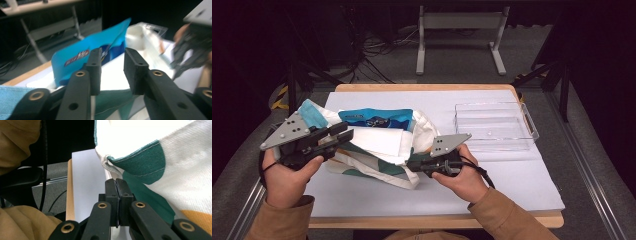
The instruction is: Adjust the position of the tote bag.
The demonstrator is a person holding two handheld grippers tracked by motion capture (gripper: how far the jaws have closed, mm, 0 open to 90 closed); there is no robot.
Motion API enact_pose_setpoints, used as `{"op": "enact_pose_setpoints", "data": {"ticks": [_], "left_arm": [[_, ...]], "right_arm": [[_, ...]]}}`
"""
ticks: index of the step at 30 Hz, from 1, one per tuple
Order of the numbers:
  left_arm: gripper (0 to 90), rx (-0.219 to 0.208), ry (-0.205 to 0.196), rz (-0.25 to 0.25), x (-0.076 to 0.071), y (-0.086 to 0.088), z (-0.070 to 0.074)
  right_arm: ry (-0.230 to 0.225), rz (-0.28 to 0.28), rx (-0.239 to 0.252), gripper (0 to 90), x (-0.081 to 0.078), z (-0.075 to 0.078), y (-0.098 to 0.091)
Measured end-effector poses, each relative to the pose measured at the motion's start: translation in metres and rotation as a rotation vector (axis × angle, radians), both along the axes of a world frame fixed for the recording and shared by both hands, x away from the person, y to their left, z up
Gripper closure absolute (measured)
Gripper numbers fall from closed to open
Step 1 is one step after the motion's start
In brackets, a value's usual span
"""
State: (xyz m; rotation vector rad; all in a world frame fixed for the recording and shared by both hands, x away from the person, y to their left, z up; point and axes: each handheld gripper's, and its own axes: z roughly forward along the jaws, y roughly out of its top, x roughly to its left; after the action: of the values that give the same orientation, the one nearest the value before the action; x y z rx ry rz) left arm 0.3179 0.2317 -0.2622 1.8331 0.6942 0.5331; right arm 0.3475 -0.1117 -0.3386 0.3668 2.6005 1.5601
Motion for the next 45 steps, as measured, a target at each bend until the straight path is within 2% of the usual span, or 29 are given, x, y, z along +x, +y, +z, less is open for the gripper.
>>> {"op": "enact_pose_setpoints", "data": {"ticks": [1, 2, 4, 6, 7, 9, 12, 14, 18, 20, 23, 31, 33, 36, 39, 41, 44, 45], "left_arm": [[71.4, 0.018, 0.014, 0.022, 0.005, 0.002, -0.007], [73.3, 0.018, 0.014, 0.022, 0.005, 0.002, -0.007], [75.3, -0.014, 0.036, 0.022, 0.009, 0.007, -0.016], [75.7, -0.016, 0.041, 0.029, 0.01, 0.009, -0.021], [75.6, -0.011, 0.041, 0.035, 0.01, 0.01, -0.022], [75.1, -0.001, 0.041, 0.04, 0.011, 0.01, -0.024], [75.1, 0.001, 0.047, 0.034, 0.011, 0.009, -0.027], [75.4, 0.004, 0.047, 0.032, 0.011, 0.009, -0.028], [75.7, 0.0, 0.051, 0.034, 0.012, 0.009, -0.031], [75.9, -0.002, 0.055, 0.033, 0.013, 0.009, -0.031], [76.1, -0.001, 0.057, 0.031, 0.014, 0.01, -0.032], [78.0, -0.004, 0.066, 0.046, 0.015, 0.019, -0.034], [78.5, -0.001, 0.068, 0.055, 0.015, 0.02, -0.034], [79.3, 0.006, 0.078, 0.075, 0.015, 0.025, -0.035], [75.0, 0.035, 0.069, 0.142, 0.015, 0.029, -0.036], [74.8, 0.021, 0.081, 0.138, 0.017, 0.033, -0.036], [72.7, 0.033, 0.1, 0.147, 0.018, 0.037, -0.039], [72.4, 0.023, 0.111, 0.146, 0.018, 0.04, -0.04]], "right_arm": [[-0.002, 0.001, 0.001, 89.5, 0.0, 0.0, -0.001], [-0.002, 0.001, 0.001, 89.5, 0.0, 0.0, -0.001], [-0.001, 0.001, 0.005, 89.5, -0.001, 0.001, -0.002], [0.001, 0.001, 0.005, 90.0, -0.001, 0.001, -0.003], [0.001, 0.002, 0.005, 87.4, -0.003, 0.002, -0.003], [-0.011, 0.021, 0.023, 83.7, -0.009, 0.01, -0.004], [-0.054, 0.029, 0.066, 83.3, -0.016, 0.028, -0.004], [-0.072, 0.016, 0.093, 83.1, -0.015, 0.038, -0.003], [-0.111, -0.064, 0.116, 80.0, 0.0, 0.053, 0.008], [-0.125, -0.095, 0.103, 80.0, 0.008, 0.056, 0.015], [-0.155, -0.137, 0.038, 77.2, 0.019, 0.056, 0.027], [-0.187, -0.196, -0.041, 78.9, 0.024, 0.055, 0.025], [-0.186, -0.203, -0.05, 78.9, 0.024, 0.055, 0.024], [-0.189, -0.238, -0.095, 78.9, 0.025, 0.053, 0.023], [-0.183, -0.268, -0.12, 77.1, 0.027, 0.051, 0.021], [-0.179, -0.283, -0.136, 74.9, 0.028, 0.049, 0.02], [-0.166, -0.289, -0.134, 70.4, 0.031, 0.045, 0.019], [-0.167, -0.292, -0.136, 68.8, 0.032, 0.044, 0.019]]}}
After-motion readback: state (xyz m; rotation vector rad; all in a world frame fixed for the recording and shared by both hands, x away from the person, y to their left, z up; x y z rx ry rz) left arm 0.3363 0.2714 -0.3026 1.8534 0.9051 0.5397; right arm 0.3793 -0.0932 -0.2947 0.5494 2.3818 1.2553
